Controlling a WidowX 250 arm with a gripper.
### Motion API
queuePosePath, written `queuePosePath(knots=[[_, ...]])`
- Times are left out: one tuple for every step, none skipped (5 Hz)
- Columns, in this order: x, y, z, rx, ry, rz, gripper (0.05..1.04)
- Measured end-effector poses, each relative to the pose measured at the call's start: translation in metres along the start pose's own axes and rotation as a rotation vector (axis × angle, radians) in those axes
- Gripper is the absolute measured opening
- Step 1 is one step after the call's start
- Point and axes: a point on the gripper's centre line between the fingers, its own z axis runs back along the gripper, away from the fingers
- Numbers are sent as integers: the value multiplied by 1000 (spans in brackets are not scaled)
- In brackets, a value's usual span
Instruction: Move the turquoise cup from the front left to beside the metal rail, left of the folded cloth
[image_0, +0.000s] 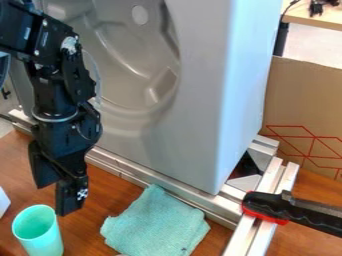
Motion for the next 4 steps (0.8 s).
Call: queuePosePath(knots=[[-2,-1,-2,-3,13,5,1000],[-10,0,-2,63,64,67,1000],[-20,-3,-8,90,95,117,1000],[-24,-8,-16,63,71,65,1000]])
